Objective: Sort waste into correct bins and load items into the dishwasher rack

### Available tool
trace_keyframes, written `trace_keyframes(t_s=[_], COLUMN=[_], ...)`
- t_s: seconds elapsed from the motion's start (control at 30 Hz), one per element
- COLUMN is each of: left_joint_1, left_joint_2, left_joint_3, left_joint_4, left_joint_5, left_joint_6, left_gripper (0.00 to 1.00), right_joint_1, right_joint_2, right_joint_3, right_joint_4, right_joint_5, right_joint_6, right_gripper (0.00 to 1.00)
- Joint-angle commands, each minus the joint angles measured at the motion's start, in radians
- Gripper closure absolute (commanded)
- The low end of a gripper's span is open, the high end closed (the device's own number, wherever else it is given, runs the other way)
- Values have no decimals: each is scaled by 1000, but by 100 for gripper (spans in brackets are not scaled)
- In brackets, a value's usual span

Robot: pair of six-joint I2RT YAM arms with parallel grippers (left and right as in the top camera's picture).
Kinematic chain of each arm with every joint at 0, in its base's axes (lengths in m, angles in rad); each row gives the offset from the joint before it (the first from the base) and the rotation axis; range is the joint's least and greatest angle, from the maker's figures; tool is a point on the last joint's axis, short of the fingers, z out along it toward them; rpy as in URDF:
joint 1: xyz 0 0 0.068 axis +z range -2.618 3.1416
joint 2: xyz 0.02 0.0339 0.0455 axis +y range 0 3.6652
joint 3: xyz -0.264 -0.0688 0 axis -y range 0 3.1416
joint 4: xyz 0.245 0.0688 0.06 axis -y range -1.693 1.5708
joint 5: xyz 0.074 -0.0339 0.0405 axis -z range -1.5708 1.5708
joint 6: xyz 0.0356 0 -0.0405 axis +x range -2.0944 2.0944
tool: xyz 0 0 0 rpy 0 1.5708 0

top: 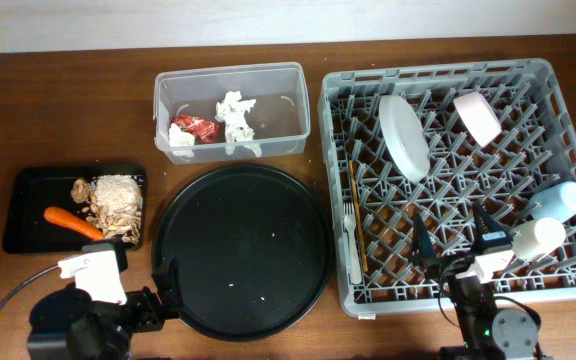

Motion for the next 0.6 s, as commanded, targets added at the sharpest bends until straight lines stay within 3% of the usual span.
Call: trace_keyframes(t_s=[0.0,0.1,0.27,0.57], left_joint_1=[1,1,1,1], left_joint_2=[-8,-8,-8,-8], left_joint_3=[-1,-1,-1,-1], left_joint_4=[1,1,1,1], left_joint_5=[-4,-4,-4,-4], left_joint_6=[-13,-13,-13,-13], left_gripper=[1,1,1,1], right_joint_1=[6,5,5,5], right_joint_2=[-9,-9,-9,-9], right_joint_3=[-80,-80,-80,-80], right_joint_4=[110,95,-160,-156], right_joint_5=[39,161,184,182], right_joint_6=[-11,-14,-10,-11], right_gripper=[2,2,2,2])
